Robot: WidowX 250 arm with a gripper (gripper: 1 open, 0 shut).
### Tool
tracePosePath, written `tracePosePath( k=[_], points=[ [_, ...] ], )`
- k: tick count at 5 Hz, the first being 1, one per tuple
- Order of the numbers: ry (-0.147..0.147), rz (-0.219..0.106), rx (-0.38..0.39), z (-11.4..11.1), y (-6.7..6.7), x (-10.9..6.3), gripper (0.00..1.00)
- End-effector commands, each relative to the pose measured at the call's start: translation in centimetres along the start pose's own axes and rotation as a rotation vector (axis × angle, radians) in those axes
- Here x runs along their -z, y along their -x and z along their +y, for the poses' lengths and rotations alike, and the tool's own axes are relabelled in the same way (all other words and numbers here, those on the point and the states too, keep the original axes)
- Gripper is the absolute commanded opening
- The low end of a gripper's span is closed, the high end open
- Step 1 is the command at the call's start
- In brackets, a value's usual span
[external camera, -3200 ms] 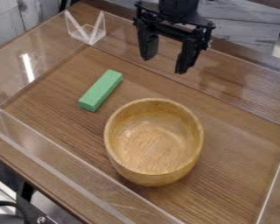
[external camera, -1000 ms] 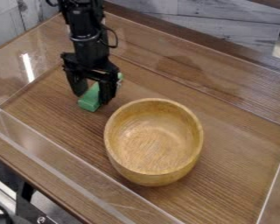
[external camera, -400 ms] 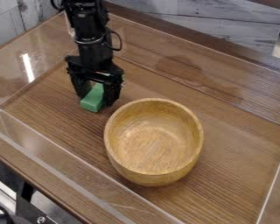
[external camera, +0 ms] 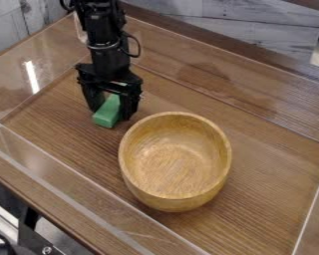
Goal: Put the green block in the brown bowl
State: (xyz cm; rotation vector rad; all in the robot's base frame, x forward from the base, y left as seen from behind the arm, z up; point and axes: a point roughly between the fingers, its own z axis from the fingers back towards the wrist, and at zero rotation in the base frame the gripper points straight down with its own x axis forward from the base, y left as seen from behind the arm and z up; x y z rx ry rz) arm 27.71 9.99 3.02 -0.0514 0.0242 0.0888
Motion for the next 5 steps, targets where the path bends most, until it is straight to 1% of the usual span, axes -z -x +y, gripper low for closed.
tracePosePath(
  k=[1,4,5],
  points=[
    [-0.012,-0.046,0.005,-0.08,-1.22,-1.35,1.00],
    [-0.002,-0.035,-0.011,-0.22,-1.37,-1.17,1.00],
    [0.005,-0.027,-0.016,-0.33,-1.30,-0.72,0.00]
  ],
)
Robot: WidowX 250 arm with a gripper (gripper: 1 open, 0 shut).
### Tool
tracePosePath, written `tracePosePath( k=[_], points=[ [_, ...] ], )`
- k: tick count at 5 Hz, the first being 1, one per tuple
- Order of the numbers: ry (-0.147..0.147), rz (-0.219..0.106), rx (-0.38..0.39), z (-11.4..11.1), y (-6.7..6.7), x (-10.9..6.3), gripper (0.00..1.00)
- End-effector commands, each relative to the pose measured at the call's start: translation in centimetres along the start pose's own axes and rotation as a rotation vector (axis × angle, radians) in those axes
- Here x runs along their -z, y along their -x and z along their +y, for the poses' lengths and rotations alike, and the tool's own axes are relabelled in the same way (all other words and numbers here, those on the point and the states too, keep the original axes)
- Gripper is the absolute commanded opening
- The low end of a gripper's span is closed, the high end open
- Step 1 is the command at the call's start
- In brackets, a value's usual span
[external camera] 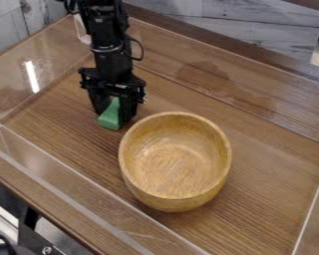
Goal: Put the green block in the brown bowl
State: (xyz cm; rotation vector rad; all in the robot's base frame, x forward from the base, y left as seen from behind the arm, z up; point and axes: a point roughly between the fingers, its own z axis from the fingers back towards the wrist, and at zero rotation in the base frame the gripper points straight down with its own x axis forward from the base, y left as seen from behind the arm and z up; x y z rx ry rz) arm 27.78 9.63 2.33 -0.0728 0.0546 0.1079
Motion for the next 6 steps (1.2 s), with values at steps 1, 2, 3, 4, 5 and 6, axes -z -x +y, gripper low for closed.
tracePosePath(
  k=[1,2,3,4,5,6],
  points=[
    [-0.009,-0.030,-0.002,-0.5,-0.6,-2.4,0.00],
    [-0.004,0.002,-0.009,-1.0,0.1,-3.7,0.00],
    [0.001,0.034,-0.015,-1.5,0.8,-5.1,0.00],
    [0.008,0.060,-0.014,-2.2,1.6,-6.6,0.00],
    [0.019,0.066,0.002,-3.8,2.6,-8.7,0.00],
    [0.024,0.058,0.079,-6.7,4.5,-10.4,0.00]
  ],
)
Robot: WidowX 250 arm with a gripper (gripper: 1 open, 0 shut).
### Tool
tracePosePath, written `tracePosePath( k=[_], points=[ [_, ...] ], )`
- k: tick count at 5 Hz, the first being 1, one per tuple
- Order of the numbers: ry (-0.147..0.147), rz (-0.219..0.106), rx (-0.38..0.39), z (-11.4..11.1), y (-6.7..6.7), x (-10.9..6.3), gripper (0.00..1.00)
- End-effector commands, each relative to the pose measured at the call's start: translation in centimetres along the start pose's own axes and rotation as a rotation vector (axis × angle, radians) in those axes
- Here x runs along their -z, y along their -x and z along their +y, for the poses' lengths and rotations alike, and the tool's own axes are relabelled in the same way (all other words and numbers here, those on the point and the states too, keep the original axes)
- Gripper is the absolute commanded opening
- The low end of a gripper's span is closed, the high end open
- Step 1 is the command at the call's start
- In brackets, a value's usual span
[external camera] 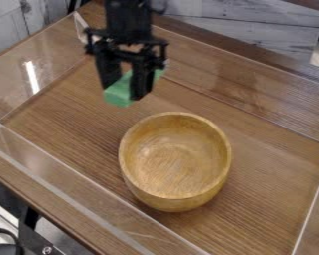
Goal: Put the green block in the brown bowl
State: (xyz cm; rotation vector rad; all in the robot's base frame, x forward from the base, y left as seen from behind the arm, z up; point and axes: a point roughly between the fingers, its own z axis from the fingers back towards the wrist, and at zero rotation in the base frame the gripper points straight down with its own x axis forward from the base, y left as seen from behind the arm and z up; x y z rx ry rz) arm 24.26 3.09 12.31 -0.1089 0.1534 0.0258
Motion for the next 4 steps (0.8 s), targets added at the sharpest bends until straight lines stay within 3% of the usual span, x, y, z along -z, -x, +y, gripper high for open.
tracePosePath(
  k=[1,2,3,4],
  points=[
    [-0.020,-0.040,0.088,-3.1,1.9,-0.2,0.00],
    [-0.039,-0.036,0.154,-5.9,3.3,1.5,0.00],
    [-0.053,-0.051,0.176,-8.0,4.1,3.5,0.00],
    [-0.052,-0.083,0.120,-7.8,4.3,1.2,0.00]
  ],
)
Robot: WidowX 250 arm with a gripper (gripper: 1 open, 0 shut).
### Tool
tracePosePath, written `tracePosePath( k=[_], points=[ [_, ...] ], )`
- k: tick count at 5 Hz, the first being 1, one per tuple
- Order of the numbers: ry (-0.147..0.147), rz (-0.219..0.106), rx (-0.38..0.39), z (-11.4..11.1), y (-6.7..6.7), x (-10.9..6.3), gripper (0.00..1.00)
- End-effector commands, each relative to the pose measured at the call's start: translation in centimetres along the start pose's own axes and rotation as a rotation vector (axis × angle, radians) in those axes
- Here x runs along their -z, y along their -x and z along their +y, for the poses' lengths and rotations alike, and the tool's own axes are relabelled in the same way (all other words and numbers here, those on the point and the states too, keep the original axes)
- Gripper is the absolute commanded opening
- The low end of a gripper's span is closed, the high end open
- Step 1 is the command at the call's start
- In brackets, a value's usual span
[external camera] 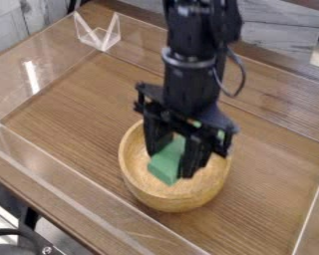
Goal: Put the green block in the brown bowl
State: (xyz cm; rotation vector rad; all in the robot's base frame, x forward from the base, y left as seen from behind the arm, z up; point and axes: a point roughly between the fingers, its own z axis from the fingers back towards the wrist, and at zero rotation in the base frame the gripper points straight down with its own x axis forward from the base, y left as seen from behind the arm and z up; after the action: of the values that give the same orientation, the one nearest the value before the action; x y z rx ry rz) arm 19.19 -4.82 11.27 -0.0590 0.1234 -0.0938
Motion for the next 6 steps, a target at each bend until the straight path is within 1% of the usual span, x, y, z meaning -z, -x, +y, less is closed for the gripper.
tracePosePath(
  k=[1,3,6],
  points=[
    [0.006,-0.078,-0.038,0.5,-0.7,-2.0,0.00],
    [0.019,-0.089,-0.063,1.0,-0.9,-1.0,0.00],
    [0.042,-0.097,-0.087,1.6,-1.2,0.3,0.00]
  ],
)
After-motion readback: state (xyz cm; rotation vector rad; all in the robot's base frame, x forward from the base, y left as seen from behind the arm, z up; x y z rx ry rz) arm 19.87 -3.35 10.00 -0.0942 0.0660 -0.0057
